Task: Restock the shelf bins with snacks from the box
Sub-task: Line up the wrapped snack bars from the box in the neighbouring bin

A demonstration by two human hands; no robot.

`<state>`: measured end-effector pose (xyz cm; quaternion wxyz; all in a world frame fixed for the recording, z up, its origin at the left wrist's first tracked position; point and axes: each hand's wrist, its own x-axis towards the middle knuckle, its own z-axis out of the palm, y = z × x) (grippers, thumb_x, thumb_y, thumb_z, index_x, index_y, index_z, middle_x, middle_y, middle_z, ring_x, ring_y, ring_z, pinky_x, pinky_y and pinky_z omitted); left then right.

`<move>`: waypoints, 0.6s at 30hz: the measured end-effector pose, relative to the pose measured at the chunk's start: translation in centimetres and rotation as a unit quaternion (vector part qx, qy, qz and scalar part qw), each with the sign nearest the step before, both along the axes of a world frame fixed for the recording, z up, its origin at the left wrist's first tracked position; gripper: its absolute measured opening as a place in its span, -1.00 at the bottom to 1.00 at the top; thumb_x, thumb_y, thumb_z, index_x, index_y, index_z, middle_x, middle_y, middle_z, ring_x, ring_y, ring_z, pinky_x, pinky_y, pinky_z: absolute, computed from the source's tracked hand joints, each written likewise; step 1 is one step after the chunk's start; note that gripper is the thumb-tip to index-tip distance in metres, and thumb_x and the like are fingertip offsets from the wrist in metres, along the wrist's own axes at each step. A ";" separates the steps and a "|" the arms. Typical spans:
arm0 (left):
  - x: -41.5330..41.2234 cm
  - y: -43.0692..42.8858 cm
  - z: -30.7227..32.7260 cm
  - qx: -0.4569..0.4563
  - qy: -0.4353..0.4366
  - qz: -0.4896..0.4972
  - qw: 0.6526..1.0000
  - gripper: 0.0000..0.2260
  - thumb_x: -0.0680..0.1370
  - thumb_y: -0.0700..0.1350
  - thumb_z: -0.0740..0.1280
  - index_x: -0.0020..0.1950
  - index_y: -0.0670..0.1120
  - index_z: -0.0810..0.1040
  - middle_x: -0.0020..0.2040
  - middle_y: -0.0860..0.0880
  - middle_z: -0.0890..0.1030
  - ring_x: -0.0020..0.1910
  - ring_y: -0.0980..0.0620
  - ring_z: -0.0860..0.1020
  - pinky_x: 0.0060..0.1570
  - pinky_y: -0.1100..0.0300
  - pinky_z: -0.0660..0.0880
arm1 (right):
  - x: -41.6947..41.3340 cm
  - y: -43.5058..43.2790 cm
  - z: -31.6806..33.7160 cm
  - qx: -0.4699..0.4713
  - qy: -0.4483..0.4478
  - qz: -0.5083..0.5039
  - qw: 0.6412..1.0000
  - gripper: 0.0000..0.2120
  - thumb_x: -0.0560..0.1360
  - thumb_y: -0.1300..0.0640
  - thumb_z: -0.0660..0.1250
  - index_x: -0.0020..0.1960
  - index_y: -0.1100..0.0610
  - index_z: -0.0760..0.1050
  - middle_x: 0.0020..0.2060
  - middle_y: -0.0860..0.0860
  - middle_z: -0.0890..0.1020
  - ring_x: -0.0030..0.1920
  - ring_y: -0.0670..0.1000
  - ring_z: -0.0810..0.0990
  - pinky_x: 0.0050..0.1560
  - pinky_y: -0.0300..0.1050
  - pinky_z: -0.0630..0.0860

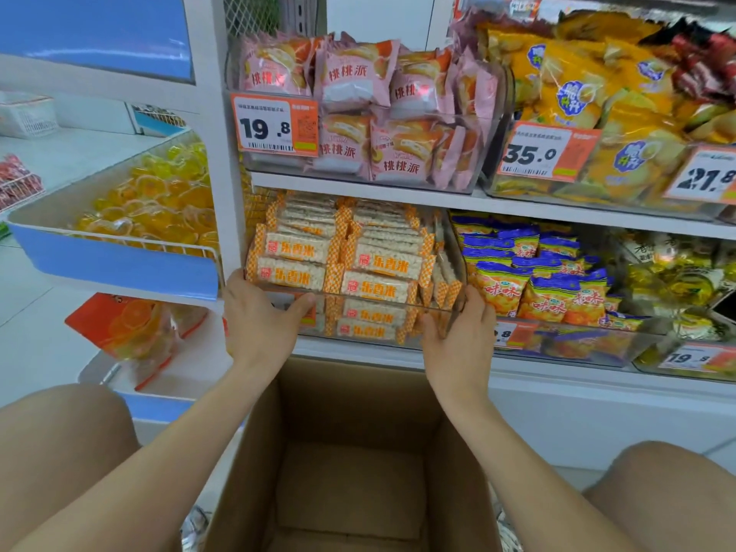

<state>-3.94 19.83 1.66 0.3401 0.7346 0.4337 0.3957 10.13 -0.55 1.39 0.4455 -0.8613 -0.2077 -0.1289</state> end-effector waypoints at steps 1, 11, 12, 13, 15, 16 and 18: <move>0.2 0.2 -0.2 -0.004 0.000 0.001 1.000 -0.19 0.36 0.17 0.64 0.42 -0.15 0.35 0.32 -0.12 0.48 0.35 -0.16 0.50 0.25 -0.23 0.55 | 0.0 0.2 -0.3 -0.006 -0.002 0.002 1.000 -0.30 0.58 0.12 0.49 0.60 0.20 0.24 0.42 0.15 0.36 0.32 0.12 0.49 0.18 -0.16 0.43; 1.8 -1.0 -1.5 0.013 0.004 0.002 1.000 -0.11 0.45 -0.04 0.63 0.58 -0.24 0.17 0.44 -0.28 0.24 0.35 -0.17 0.31 0.19 0.20 0.36 | -0.7 2.0 -1.7 -0.107 -0.043 0.007 0.993 -0.05 0.46 0.04 0.52 0.64 0.26 0.05 0.40 0.21 0.25 0.32 0.22 0.42 0.30 0.08 0.56; 1.7 -1.0 -1.6 0.032 0.023 0.006 0.999 -0.10 0.45 0.00 0.62 0.58 -0.26 0.15 0.43 -0.30 0.26 0.36 -0.22 0.32 0.23 0.13 0.38 | -1.5 2.2 -1.7 -0.142 -0.067 -0.009 0.988 -0.01 0.45 0.00 0.51 0.65 0.28 0.02 0.43 0.25 0.25 0.36 0.25 0.39 0.35 0.15 0.51; 1.5 -0.9 -1.7 0.067 0.055 0.016 0.996 -0.07 0.46 0.05 0.60 0.59 -0.29 0.13 0.43 -0.32 0.27 0.38 -0.26 0.31 0.30 0.06 0.38 | -2.3 2.4 -1.6 -0.162 -0.092 -0.024 0.982 0.01 0.46 -0.02 0.49 0.66 0.31 -0.02 0.47 0.29 0.24 0.41 0.28 0.36 0.42 0.18 0.45; 1.5 -1.0 -1.5 0.172 0.110 0.024 0.979 -0.06 0.50 0.09 0.54 0.62 -0.31 0.08 0.49 -0.34 0.26 0.47 -0.31 0.26 0.46 -0.11 0.29 | -3.1 2.9 -0.9 -0.157 -0.130 -0.018 0.979 -0.03 0.53 -0.01 0.39 0.67 0.34 -0.10 0.56 0.34 0.16 0.52 0.31 0.28 0.52 0.19 0.33; 1.8 -1.1 -1.0 0.223 0.120 0.005 0.967 -0.12 0.53 0.08 0.48 0.63 -0.29 0.09 0.55 -0.34 0.23 0.54 -0.34 0.21 0.52 -0.19 0.22 | -3.0 3.2 -0.5 -0.141 -0.145 -0.001 0.979 -0.09 0.57 0.03 0.34 0.68 0.32 -0.12 0.59 0.33 0.12 0.57 0.31 0.22 0.56 0.19 0.29; 2.8 -1.0 0.1 0.305 0.141 -0.068 0.939 -0.27 0.61 0.07 0.30 0.68 -0.17 0.10 0.67 -0.25 0.11 0.65 -0.31 0.06 0.59 -0.28 0.06 | -1.7 4.1 0.0 -0.122 -0.192 0.056 0.972 -0.22 0.63 0.15 0.28 0.70 0.22 -0.08 0.63 0.31 0.06 0.64 0.29 0.08 0.58 0.23 0.24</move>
